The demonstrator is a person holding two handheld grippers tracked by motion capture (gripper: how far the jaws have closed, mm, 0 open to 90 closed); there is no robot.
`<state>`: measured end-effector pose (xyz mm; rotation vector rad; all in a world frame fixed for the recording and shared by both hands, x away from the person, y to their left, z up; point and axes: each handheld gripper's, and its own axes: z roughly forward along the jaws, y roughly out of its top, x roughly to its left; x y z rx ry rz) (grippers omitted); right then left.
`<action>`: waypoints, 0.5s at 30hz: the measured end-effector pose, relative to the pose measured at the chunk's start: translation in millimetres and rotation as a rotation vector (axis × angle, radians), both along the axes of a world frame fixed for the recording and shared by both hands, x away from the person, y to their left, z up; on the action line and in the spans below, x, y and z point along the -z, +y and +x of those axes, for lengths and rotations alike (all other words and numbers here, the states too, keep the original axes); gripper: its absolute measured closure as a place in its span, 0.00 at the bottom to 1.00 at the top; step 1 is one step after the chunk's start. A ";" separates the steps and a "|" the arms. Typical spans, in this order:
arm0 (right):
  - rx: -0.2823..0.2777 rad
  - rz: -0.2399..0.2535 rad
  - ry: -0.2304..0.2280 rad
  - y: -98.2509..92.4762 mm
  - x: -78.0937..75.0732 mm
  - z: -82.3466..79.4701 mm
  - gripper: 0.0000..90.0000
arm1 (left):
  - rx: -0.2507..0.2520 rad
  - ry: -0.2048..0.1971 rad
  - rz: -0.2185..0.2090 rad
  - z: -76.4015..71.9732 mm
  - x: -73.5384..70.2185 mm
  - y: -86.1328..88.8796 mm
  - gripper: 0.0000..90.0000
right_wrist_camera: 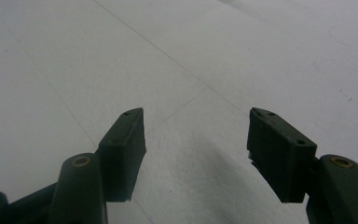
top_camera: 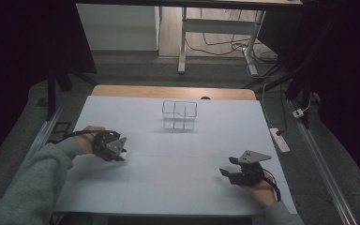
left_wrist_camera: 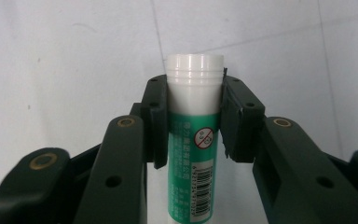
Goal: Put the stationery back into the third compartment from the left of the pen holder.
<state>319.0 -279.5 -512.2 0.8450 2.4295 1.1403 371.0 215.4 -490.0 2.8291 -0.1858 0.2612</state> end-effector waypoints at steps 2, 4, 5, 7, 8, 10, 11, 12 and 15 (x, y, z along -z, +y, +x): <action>0.000 0.003 0.002 0.0 -0.1 -0.1 0.40 | -0.033 0.004 -0.041 -0.5 -2.4 1.1 0.72; 0.002 0.000 0.001 -0.3 -0.4 -0.1 0.40 | -0.065 0.003 -0.082 -1.2 -4.6 2.2 0.72; 0.002 0.001 0.000 -0.4 -0.4 0.0 0.40 | -0.079 0.001 -0.099 -1.6 -5.3 2.9 0.72; 0.003 0.002 0.001 -0.4 -0.4 -0.1 0.40 | -0.108 -0.001 -0.130 -2.2 -6.6 4.3 0.72; 0.003 0.001 0.001 -0.4 -0.5 -0.1 0.40 | -0.122 0.002 -0.145 -2.4 -7.5 5.0 0.72; 0.002 0.002 0.001 -0.5 -0.6 -0.2 0.40 | -0.143 -0.002 -0.175 -3.8 -9.4 6.2 0.72; 0.002 0.003 0.001 -0.5 -0.6 -0.3 0.40 | -0.157 0.000 -0.196 -5.3 -10.1 6.4 0.72; 0.003 0.003 0.001 -0.6 -0.7 -0.2 0.40 | -0.167 -0.002 -0.214 -6.6 -11.0 6.7 0.72; 0.003 0.008 0.002 -0.9 -0.8 -0.1 0.40 | -0.183 -0.010 -0.253 -10.5 -15.7 7.3 0.72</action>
